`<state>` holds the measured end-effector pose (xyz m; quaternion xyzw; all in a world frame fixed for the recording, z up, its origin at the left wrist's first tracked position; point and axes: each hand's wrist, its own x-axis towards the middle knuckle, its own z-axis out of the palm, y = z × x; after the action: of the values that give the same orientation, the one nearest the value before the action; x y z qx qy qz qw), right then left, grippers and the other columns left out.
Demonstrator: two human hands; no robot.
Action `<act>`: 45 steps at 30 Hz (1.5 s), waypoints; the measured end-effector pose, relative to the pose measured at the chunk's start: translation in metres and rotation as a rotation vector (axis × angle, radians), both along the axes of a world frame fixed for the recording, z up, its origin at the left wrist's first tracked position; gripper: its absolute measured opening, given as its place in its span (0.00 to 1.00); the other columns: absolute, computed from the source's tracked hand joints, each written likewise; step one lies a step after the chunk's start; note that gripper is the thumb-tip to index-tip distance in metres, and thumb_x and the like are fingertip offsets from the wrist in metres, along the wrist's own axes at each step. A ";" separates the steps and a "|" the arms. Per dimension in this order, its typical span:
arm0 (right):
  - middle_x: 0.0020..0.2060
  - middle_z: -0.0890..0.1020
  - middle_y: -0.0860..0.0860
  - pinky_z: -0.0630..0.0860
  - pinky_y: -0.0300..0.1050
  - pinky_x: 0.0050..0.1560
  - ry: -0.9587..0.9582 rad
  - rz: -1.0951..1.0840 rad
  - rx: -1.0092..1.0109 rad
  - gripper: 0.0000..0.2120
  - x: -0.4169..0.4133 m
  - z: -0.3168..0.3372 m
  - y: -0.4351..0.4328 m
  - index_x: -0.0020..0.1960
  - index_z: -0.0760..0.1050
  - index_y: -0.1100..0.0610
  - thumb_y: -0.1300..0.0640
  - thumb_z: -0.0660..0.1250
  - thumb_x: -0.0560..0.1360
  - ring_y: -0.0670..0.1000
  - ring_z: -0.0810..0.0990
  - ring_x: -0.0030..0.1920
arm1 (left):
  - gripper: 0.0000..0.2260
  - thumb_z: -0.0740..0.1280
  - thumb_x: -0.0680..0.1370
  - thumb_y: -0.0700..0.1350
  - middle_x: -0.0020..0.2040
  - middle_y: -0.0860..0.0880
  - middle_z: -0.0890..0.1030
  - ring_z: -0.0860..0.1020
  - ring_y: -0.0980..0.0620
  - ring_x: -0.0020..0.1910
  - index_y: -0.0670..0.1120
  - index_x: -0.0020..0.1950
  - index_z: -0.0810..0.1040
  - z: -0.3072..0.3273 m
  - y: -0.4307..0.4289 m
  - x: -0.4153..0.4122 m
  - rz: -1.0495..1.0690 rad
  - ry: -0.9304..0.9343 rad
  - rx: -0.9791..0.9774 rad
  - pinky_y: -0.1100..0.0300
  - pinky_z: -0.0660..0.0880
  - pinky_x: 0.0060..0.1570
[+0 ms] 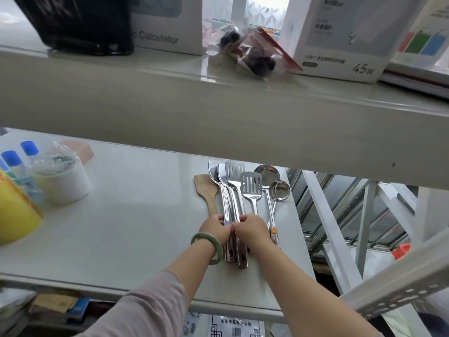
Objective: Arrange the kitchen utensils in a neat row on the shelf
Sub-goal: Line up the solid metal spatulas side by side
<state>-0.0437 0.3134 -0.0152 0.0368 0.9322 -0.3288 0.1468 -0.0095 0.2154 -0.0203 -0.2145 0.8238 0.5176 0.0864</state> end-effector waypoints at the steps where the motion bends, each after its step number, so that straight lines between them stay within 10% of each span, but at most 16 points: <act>1: 0.46 0.82 0.59 0.75 0.47 0.50 0.006 -0.012 -0.032 0.13 0.000 0.001 -0.001 0.52 0.78 0.63 0.56 0.63 0.73 0.59 0.79 0.51 | 0.20 0.64 0.74 0.45 0.59 0.45 0.80 0.78 0.46 0.54 0.45 0.66 0.71 0.001 0.000 0.000 0.022 -0.008 0.047 0.55 0.74 0.55; 9: 0.46 0.83 0.57 0.74 0.45 0.42 -0.068 -0.160 -0.358 0.16 0.002 0.002 -0.008 0.56 0.77 0.60 0.55 0.66 0.71 0.55 0.79 0.39 | 0.21 0.64 0.75 0.45 0.62 0.45 0.77 0.77 0.49 0.51 0.44 0.68 0.67 0.005 -0.006 -0.001 0.088 0.014 0.185 0.62 0.72 0.45; 13: 0.31 0.79 0.53 0.72 0.43 0.31 -0.076 -0.254 -0.545 0.15 0.003 0.004 -0.015 0.53 0.77 0.63 0.58 0.67 0.68 0.50 0.75 0.27 | 0.19 0.63 0.76 0.42 0.58 0.47 0.79 0.78 0.49 0.48 0.41 0.66 0.68 0.006 -0.006 -0.001 0.157 0.078 0.238 0.62 0.74 0.43; 16: 0.33 0.80 0.55 0.76 0.47 0.38 -0.052 -0.259 -0.661 0.02 0.009 0.007 -0.023 0.43 0.78 0.60 0.63 0.66 0.71 0.53 0.77 0.32 | 0.20 0.62 0.76 0.44 0.62 0.44 0.78 0.78 0.45 0.56 0.43 0.68 0.67 0.008 -0.008 0.002 0.208 0.107 0.169 0.52 0.74 0.58; 20: 0.33 0.80 0.57 0.78 0.55 0.47 -0.060 -0.247 -0.749 0.12 0.014 0.007 -0.035 0.33 0.76 0.55 0.66 0.65 0.73 0.56 0.78 0.38 | 0.18 0.63 0.76 0.44 0.59 0.45 0.79 0.79 0.45 0.53 0.44 0.65 0.69 0.008 -0.018 0.008 0.236 0.181 0.124 0.52 0.75 0.56; 45: 0.42 0.86 0.50 0.81 0.52 0.52 0.001 -0.044 -0.717 0.09 0.065 -0.015 -0.243 0.49 0.82 0.54 0.55 0.70 0.69 0.49 0.85 0.44 | 0.15 0.63 0.77 0.44 0.53 0.47 0.81 0.78 0.48 0.47 0.46 0.63 0.73 -0.004 -0.218 0.071 0.380 0.303 0.061 0.58 0.73 0.49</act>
<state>0.0210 0.0706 -0.0299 0.0029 0.7566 -0.6380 0.1429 0.0611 -0.0029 -0.0239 -0.2826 0.7561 0.5756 -0.1306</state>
